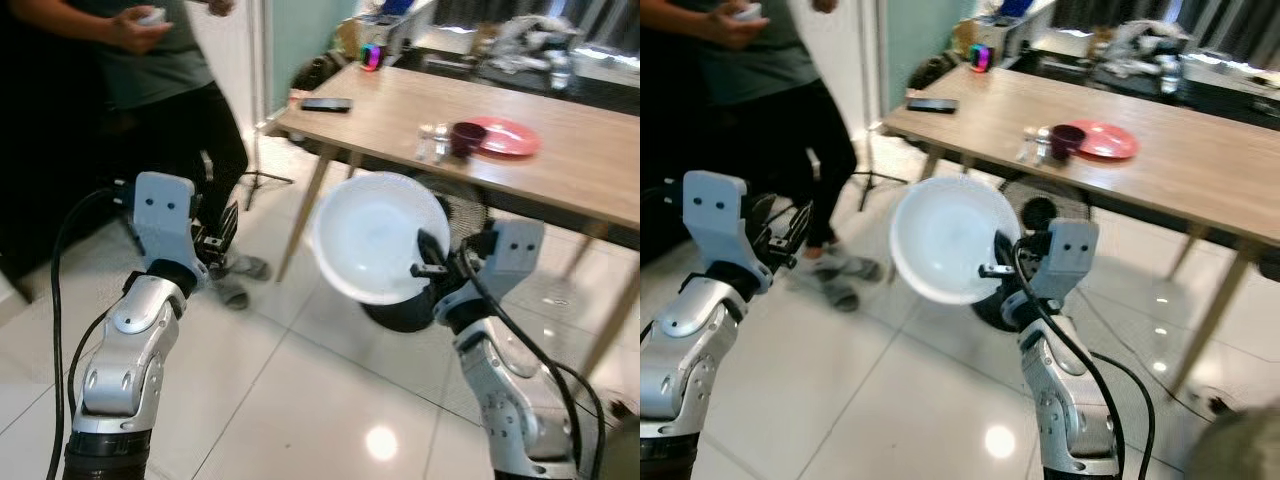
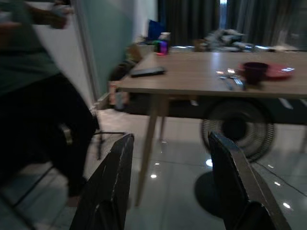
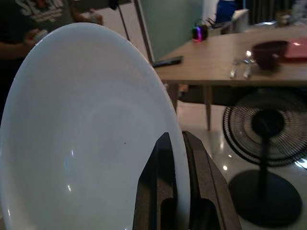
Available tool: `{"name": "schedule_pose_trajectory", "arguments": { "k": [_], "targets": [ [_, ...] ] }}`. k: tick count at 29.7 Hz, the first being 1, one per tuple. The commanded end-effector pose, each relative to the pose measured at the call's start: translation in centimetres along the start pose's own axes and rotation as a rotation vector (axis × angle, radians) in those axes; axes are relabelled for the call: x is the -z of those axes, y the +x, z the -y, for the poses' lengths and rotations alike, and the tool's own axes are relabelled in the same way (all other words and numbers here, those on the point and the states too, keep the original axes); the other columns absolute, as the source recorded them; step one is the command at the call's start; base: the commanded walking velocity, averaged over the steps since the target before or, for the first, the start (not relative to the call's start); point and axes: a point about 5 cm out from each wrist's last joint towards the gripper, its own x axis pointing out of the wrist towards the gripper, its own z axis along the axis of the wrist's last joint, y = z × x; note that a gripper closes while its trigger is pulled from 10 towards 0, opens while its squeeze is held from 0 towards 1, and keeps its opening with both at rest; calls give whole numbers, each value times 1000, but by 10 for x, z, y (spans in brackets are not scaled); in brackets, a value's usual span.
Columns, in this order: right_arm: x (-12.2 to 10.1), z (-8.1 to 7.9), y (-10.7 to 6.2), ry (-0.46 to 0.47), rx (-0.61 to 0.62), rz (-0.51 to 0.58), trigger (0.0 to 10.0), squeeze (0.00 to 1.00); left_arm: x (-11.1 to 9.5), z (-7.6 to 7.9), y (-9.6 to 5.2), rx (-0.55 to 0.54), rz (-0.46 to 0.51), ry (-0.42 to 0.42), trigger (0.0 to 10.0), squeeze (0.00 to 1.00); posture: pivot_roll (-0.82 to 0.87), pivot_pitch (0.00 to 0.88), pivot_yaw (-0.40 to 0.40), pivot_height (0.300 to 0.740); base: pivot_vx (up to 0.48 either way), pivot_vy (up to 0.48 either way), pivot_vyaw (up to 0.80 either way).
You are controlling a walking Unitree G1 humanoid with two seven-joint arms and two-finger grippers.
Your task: Setting the table
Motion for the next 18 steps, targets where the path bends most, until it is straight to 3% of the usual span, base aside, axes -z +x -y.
{"name": "schedule_pose_trajectory", "arguments": {
  "k": [1,18],
  "targets": [
    [2,1,-1,6,4,-6,10000,0,5,0,-1,0,-24,-6,10000,0,-41,0,47,740,0,0,-800],
    [2,0,0,5,2,-4,10000,0,6,1,-1,6,-28,-10,10000,0,-38,0,49,740,0,0,-800]
  ]
}}
